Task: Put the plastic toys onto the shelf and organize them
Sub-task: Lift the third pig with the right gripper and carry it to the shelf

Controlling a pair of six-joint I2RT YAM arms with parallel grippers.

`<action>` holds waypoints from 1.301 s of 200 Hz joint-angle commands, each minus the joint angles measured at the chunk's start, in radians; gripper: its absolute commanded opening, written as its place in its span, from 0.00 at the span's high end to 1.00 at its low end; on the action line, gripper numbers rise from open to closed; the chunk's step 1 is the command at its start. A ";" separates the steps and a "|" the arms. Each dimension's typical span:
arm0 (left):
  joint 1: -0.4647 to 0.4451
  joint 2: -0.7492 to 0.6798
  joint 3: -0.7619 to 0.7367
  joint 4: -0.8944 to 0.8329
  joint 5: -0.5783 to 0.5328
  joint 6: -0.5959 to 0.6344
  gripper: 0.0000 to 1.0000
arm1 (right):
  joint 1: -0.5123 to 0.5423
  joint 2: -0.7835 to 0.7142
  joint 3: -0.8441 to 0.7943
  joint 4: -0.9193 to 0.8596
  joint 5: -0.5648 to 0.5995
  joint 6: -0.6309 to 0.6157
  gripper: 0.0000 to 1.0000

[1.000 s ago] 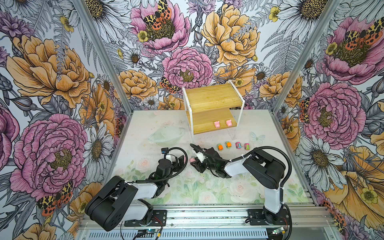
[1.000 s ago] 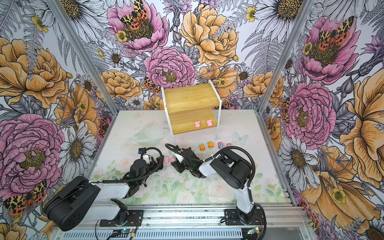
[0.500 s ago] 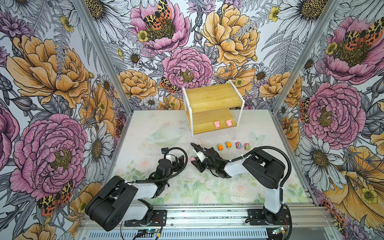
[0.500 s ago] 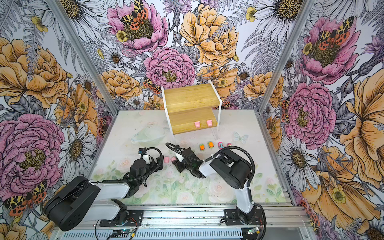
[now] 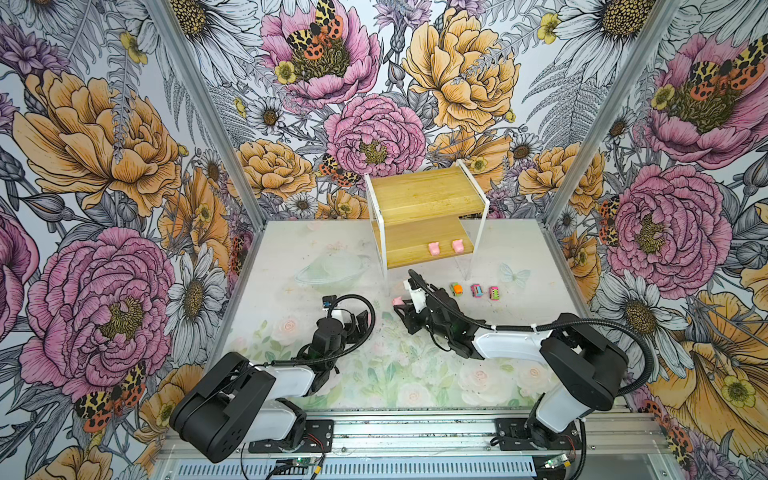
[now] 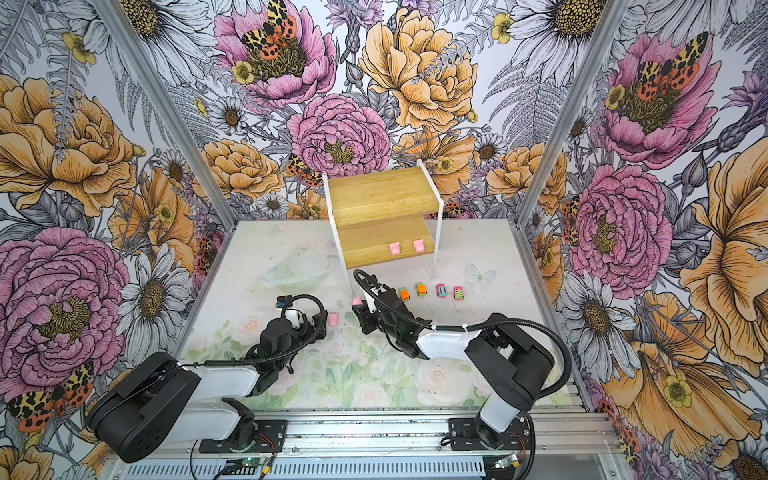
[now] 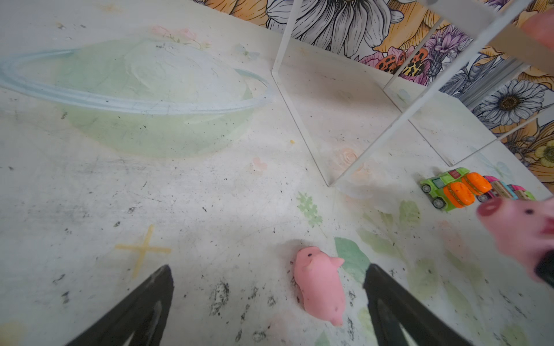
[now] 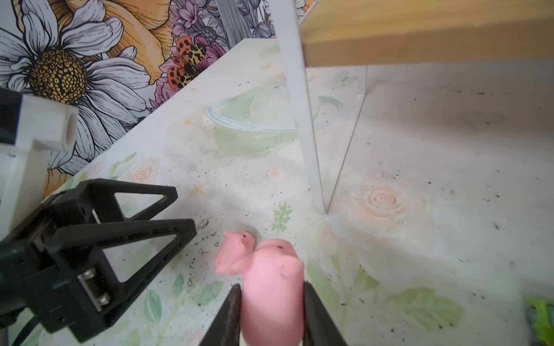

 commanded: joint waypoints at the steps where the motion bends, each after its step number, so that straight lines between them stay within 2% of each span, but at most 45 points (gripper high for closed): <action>1: 0.012 -0.027 -0.007 0.005 -0.004 0.000 0.01 | -0.014 -0.059 0.081 -0.140 0.103 0.054 0.66; 26: 0.014 -0.038 -0.012 0.003 0.001 0.001 0.01 | -0.015 -0.079 0.180 -0.258 0.191 0.049 0.66; 96: 0.015 -0.030 -0.022 0.025 0.002 -0.002 0.01 | -0.094 -0.087 0.287 -0.311 0.288 0.081 0.66; 260: 0.016 -0.016 -0.023 0.033 -0.004 -0.005 0.01 | -0.111 0.057 0.404 -0.250 0.327 0.152 0.67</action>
